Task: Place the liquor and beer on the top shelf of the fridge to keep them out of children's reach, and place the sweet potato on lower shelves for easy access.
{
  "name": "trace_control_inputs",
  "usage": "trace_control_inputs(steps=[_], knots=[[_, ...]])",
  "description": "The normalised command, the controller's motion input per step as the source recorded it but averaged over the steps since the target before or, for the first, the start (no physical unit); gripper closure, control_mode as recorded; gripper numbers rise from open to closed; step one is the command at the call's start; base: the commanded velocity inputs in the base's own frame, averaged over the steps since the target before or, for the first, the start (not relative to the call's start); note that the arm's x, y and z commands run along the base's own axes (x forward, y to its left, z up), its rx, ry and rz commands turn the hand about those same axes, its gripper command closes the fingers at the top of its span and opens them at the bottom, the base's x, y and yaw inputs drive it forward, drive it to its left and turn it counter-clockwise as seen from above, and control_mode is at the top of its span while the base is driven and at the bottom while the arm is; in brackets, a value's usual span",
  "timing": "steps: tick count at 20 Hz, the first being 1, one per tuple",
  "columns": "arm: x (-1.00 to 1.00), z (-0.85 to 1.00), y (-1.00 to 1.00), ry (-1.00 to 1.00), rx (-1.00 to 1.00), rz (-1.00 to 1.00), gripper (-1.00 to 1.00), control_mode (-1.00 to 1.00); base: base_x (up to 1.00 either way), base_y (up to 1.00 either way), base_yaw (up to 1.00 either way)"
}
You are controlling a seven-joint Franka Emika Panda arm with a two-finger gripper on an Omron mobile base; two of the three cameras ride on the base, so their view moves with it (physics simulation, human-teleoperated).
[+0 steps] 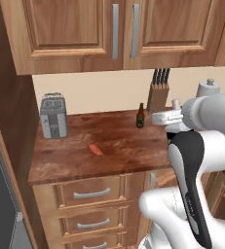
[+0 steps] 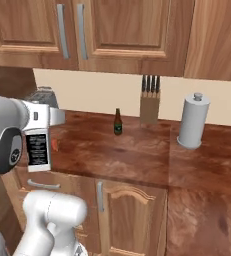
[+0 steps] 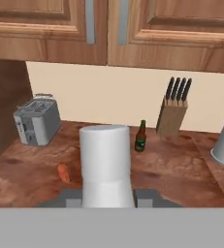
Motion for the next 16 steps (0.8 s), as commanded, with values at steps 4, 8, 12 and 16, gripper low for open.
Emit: trace_control_inputs(steps=[4,8,12,16], knots=[[0.00,0.00,0.00,0.00,0.00,0.00,1.00,1.00,-0.99,0.15,0.29],[0.00,0.00,0.00,0.00,0.00,0.00,1.00,1.00,-0.76,0.40,0.41],[0.00,0.00,0.00,0.00,0.00,0.00,1.00,1.00,-0.43,0.53,0.51],[0.00,0.00,0.00,0.00,0.00,0.00,1.00,1.00,-0.13,0.74,0.57]])
